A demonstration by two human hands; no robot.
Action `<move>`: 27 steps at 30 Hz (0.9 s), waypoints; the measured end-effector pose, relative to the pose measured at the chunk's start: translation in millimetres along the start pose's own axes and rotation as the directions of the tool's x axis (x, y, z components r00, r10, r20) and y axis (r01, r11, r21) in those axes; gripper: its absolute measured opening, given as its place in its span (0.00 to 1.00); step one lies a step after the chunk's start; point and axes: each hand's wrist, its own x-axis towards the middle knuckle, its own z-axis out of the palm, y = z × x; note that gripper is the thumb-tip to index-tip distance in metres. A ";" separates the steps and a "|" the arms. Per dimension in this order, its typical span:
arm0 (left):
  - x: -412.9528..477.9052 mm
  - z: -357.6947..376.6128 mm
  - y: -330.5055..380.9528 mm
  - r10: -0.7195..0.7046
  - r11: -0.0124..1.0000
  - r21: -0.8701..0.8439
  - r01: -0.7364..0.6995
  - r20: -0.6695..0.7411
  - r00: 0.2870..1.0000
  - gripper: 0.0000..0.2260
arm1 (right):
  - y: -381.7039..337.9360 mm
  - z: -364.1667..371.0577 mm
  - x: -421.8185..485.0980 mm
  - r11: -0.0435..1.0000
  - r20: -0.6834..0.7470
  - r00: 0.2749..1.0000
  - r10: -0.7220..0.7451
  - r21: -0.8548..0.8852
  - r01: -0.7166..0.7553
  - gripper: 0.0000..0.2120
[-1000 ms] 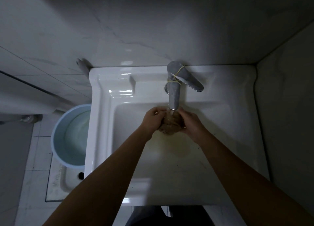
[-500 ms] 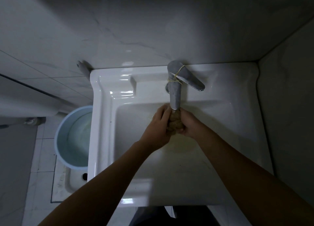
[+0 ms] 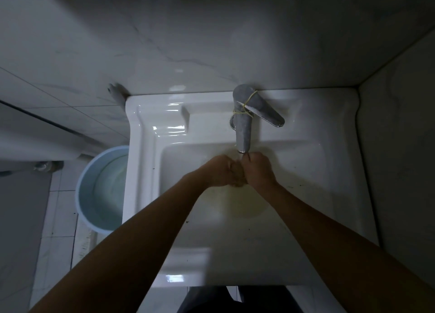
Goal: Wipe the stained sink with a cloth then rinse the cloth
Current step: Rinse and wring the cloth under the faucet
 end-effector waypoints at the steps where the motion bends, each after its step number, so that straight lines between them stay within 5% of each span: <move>1: 1.5 -2.0 -0.2 -0.060 0.997 -0.043 0.062 0.046 0.997 0.05 | -0.1 -0.2 -2.6 0.999 -0.015 0.999 -0.046 -0.017 0.046 0.19; 4: 7.1 -2.1 -1.6 -0.184 0.983 -0.002 0.185 0.101 0.978 0.10 | 3.6 -0.6 -5.4 0.991 0.010 0.991 -0.135 0.019 0.135 0.17; 7: 9.2 -1.3 -5.5 -0.223 0.974 -0.038 0.223 0.010 0.975 0.11 | 10.9 -3.0 -7.5 0.978 0.193 0.964 -0.183 0.136 0.158 0.12; 10: 5.0 -2.6 -13.5 -0.165 0.960 -0.241 0.145 -0.062 0.984 0.13 | 20.3 -7.9 -5.7 0.966 0.254 0.932 -0.258 0.081 0.245 0.15; 13: -1.9 5.3 -18.9 -0.111 0.844 -0.536 -0.008 -0.190 0.976 0.12 | 25.5 -6.9 3.0 0.974 0.163 0.961 -0.225 0.050 0.220 0.13; 15: -3.6 18.7 -19.0 -0.087 0.827 -0.550 -0.119 -0.333 0.939 0.09 | 25.2 -2.5 8.6 0.988 0.126 0.987 -0.096 0.134 0.079 0.16; 17: -5.3 33.6 -17.7 -0.009 0.936 -0.310 -0.167 -0.497 0.868 0.08 | 14.3 2.5 7.4 0.961 0.187 0.980 0.073 0.248 -0.119 0.19; 20: -9.2 43.5 -10.0 0.043 0.967 -0.159 -0.200 -0.670 0.741 0.10 | -8.2 8.8 4.7 0.765 0.419 0.827 0.374 0.365 -0.531 0.28; 22: -7.5 43.3 -3.6 0.042 0.969 -0.144 -0.199 -0.702 0.711 0.12 | -13.1 15.3 8.0 0.691 0.488 0.773 0.404 0.391 -0.608 0.29; 24: -2.4 40.8 2.0 -0.033 0.965 -0.207 -0.160 -0.703 0.711 0.15 | -11.3 20.8 12.6 0.795 0.418 0.833 0.361 0.329 -0.510 0.25; 27: 2.9 38.6 10.3 -0.166 0.942 -0.325 -0.080 -0.661 0.731 0.20 | -3.2 20.0 10.1 0.985 0.249 0.953 0.171 -0.050 -0.164 0.18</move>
